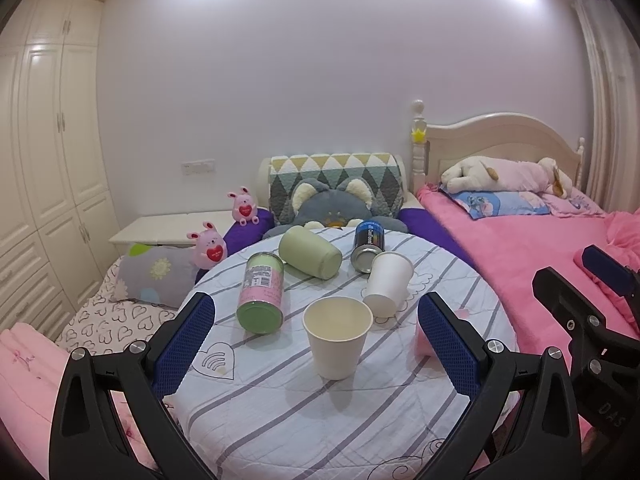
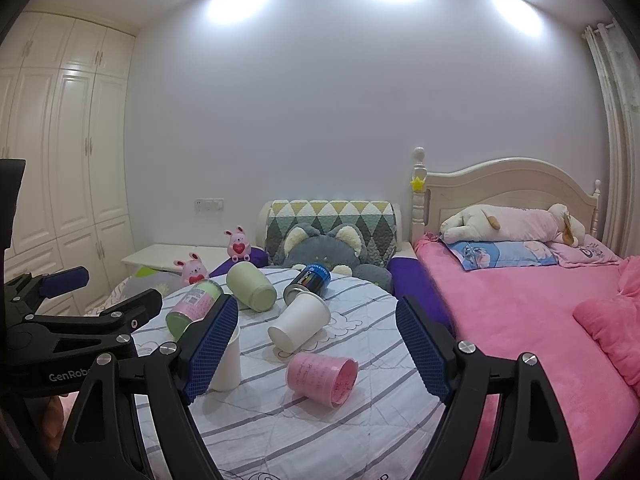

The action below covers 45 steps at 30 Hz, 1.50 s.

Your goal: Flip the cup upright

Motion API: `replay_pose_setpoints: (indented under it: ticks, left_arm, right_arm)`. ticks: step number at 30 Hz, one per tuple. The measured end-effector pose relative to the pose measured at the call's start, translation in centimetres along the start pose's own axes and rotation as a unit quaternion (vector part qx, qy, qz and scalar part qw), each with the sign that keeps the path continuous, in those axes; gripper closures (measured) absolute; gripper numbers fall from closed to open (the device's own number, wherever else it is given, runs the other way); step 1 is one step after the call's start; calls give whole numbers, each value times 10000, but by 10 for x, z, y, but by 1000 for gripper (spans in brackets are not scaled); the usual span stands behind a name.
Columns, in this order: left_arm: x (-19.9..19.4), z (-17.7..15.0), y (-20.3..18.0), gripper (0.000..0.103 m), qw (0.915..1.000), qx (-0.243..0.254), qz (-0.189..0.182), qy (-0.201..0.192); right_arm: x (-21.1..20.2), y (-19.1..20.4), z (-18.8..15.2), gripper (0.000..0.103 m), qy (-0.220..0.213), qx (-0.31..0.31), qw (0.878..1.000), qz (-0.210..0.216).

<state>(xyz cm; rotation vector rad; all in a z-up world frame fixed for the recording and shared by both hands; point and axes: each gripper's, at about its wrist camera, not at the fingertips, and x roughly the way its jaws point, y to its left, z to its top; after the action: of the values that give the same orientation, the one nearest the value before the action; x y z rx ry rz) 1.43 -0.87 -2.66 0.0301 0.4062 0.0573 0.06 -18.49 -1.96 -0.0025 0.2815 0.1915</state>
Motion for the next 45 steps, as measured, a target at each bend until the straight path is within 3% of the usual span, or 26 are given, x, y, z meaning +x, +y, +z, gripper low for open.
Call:
replay_pose_setpoints:
  ticks: [45]
  left_arm:
    - [1, 6, -5, 0, 9998, 133, 84, -105]
  right_arm:
    - [3, -1, -2, 20, 28, -16, 10000, -25]
